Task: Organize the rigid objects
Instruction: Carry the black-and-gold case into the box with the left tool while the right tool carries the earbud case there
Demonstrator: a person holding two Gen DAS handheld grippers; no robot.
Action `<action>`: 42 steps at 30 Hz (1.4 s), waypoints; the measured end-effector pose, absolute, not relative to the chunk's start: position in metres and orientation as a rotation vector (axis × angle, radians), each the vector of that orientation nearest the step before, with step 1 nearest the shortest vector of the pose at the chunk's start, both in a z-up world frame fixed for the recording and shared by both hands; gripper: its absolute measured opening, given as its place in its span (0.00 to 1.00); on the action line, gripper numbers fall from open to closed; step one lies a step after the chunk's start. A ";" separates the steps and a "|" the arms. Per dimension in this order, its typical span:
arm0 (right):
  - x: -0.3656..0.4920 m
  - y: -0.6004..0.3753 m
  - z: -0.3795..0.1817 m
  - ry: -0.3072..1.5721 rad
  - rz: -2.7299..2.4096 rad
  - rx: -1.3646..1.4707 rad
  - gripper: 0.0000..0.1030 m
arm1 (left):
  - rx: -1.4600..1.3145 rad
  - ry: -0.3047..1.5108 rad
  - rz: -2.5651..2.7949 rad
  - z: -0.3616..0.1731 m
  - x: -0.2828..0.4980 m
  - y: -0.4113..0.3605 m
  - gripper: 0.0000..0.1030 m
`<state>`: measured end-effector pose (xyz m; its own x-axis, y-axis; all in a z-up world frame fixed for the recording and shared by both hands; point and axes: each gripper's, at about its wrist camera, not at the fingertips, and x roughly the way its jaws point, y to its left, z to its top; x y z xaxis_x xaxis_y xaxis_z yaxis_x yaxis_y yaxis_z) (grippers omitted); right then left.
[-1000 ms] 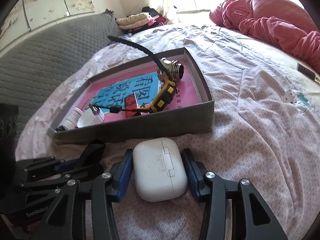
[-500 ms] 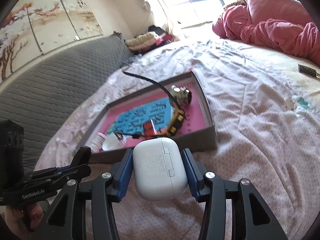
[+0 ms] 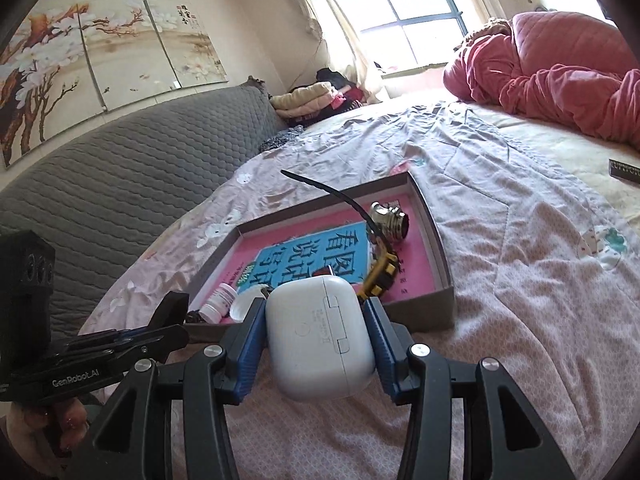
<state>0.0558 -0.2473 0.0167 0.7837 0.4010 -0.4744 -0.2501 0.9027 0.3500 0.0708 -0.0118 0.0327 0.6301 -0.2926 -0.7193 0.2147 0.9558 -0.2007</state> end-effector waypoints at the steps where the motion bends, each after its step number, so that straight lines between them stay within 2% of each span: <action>1: 0.057 -0.246 0.017 0.569 0.358 0.274 0.47 | -0.097 0.839 -0.287 0.033 0.072 -0.012 0.21; 22: 0.098 -0.230 0.023 0.522 0.396 0.213 0.47 | -0.094 0.860 -0.249 0.025 0.137 -0.014 0.21; 42: 0.126 -0.216 0.016 0.556 0.419 0.170 0.47 | -0.069 0.888 -0.231 0.008 0.154 -0.012 0.21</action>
